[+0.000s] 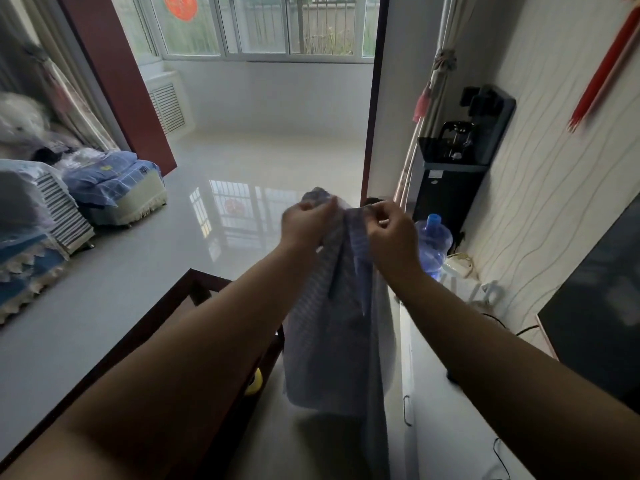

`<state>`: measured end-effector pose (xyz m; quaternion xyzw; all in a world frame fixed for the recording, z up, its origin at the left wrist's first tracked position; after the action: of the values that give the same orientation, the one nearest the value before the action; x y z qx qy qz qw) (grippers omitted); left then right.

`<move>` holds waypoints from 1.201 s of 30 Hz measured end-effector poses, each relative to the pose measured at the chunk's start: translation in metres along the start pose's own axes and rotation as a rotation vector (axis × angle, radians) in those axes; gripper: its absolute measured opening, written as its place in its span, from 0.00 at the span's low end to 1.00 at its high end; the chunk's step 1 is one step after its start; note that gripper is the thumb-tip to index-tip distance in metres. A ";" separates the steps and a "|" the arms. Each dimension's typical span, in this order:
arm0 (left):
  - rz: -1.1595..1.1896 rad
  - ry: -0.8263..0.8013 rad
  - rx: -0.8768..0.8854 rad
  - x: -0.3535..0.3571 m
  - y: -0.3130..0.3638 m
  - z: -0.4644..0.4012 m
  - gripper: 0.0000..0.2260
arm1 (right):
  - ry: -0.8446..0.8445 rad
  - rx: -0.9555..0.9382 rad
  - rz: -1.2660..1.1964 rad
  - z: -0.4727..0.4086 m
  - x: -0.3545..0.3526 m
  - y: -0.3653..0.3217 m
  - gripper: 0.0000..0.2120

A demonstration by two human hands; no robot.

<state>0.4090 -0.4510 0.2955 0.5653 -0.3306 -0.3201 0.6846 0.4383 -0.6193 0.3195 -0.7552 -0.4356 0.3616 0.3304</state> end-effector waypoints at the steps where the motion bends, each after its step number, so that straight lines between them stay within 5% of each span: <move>1: -0.022 -0.064 0.004 0.010 -0.007 0.012 0.10 | 0.001 0.041 -0.024 0.005 0.005 0.001 0.05; 5: 0.004 -0.179 -0.013 0.018 -0.030 0.032 0.12 | 0.039 0.166 -0.095 0.018 0.012 0.011 0.08; 14: 0.134 -0.072 -0.068 -0.001 -0.048 0.044 0.12 | 0.004 0.073 -0.020 0.055 0.015 0.002 0.11; 24: 0.338 -0.135 -0.147 0.009 -0.065 0.071 0.23 | -0.025 0.140 -0.022 0.064 0.007 0.007 0.09; 32: 0.236 -0.161 -0.084 0.014 -0.064 0.089 0.23 | 0.082 -0.079 0.186 0.074 -0.009 -0.014 0.10; 36: 0.247 -0.179 -0.100 0.015 -0.063 0.091 0.25 | -0.021 -0.030 0.116 0.070 -0.002 -0.010 0.10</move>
<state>0.3391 -0.5238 0.2481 0.4547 -0.4411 -0.2987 0.7138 0.3751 -0.6047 0.2921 -0.7802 -0.4000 0.3815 0.2929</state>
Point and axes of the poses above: each hand's wrist, its own z-axis away from the middle knuckle, its own x-axis out of the palm, y = z × x, the point moved 9 cm from there along -z, towards the middle knuckle, and after that the axes turned 10 degrees about y, right-handed, at the moved point
